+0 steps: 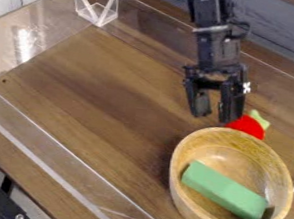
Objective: Move the red object to the right side of the table
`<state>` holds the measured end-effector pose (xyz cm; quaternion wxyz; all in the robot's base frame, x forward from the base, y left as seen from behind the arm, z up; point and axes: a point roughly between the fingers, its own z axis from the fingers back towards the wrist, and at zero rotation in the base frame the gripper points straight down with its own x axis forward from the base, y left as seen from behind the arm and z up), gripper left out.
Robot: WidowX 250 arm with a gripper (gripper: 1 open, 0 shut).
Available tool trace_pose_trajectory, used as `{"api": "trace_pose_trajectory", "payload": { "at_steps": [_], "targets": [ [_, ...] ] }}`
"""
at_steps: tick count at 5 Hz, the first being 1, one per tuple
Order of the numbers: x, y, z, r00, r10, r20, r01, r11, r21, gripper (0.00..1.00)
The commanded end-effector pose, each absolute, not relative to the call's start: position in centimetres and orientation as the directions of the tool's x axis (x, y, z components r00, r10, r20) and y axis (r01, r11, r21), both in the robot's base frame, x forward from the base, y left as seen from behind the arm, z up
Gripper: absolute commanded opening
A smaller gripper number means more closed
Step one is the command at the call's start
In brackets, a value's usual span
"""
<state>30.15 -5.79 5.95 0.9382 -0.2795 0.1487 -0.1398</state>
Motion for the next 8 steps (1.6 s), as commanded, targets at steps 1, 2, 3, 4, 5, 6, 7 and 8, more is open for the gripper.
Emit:
{"api": "trace_pose_trajectory", "payload": {
  "at_steps": [1,2,3,4,5,6,7,8],
  "targets": [
    [31.7,-5.8,8.8,0.929,-0.352,-0.118,0.239,0.81,-0.535,1.0],
    [33.1,-6.5,7.8,0.918,-0.379,-0.117,0.265,0.805,-0.53,1.0],
    [34.5,-7.1,6.9,0.907,-0.404,-0.118,0.288,0.8,-0.526,1.0],
    [34.6,-7.6,6.7,0.92,-0.373,-0.124,0.259,0.813,-0.521,1.0],
    [34.2,-7.4,6.6,0.931,-0.338,-0.138,0.222,0.825,-0.52,1.0],
    [34.5,-8.1,7.2,0.923,-0.354,-0.153,0.23,0.824,-0.519,1.0],
    [34.8,-8.7,7.8,0.914,-0.37,-0.167,0.238,0.822,-0.517,1.0],
    [34.8,-10.1,7.4,0.907,-0.378,-0.185,0.237,0.822,-0.517,1.0]
  ]
}}
